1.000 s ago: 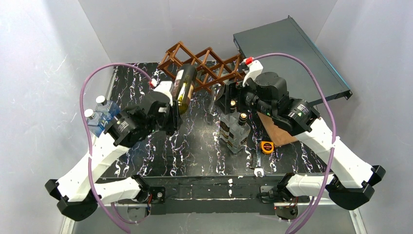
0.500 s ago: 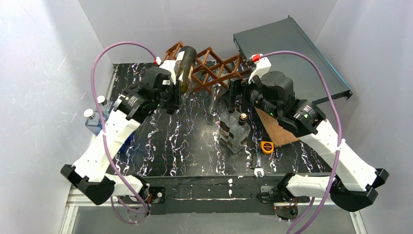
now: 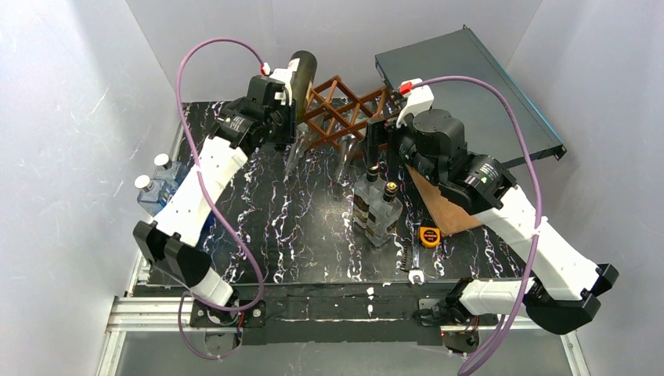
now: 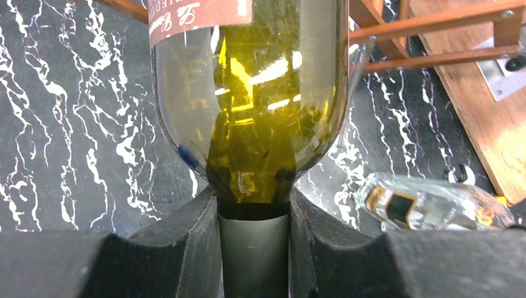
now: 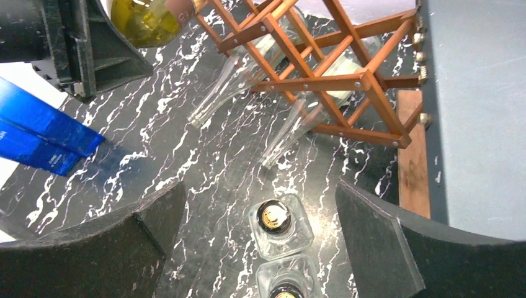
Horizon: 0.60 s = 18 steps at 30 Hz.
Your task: Put the wine bottle on the wine rack
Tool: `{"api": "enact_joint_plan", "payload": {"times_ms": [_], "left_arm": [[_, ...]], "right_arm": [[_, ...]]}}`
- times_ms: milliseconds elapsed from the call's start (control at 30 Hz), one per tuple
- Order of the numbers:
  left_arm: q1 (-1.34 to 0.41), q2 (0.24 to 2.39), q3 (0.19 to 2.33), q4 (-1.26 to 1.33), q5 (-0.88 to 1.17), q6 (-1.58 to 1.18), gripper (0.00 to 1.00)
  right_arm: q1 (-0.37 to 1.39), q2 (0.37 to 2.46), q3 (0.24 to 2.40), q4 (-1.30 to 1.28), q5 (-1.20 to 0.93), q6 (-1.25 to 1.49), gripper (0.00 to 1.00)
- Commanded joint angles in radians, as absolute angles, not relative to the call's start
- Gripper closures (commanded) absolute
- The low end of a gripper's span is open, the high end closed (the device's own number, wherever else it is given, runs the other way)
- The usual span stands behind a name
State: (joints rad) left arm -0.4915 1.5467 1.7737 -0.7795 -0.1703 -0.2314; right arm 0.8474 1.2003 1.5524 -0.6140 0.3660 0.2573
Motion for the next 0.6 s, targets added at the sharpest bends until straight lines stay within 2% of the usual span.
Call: {"api": "enact_joint_plan", "payload": {"times_ms": [0,367,567], "left_arm": [[-0.443,1.581,1.861,-0.638,-0.160,-0.190,1.00],[-0.365,1.715,1.837,-0.472,-0.027,-0.156,1.00],[-0.359,1.839,1.886,-0.490,-0.007,-0.141,1.00]], "right_arm": [[0.853,1.214,1.632,-0.570,0.435,0.212,0.00],[0.853,1.126,1.562,-0.545,0.476,0.223,0.00],[0.853,1.123,1.580,-0.554,0.472,0.174,0.00]]}}
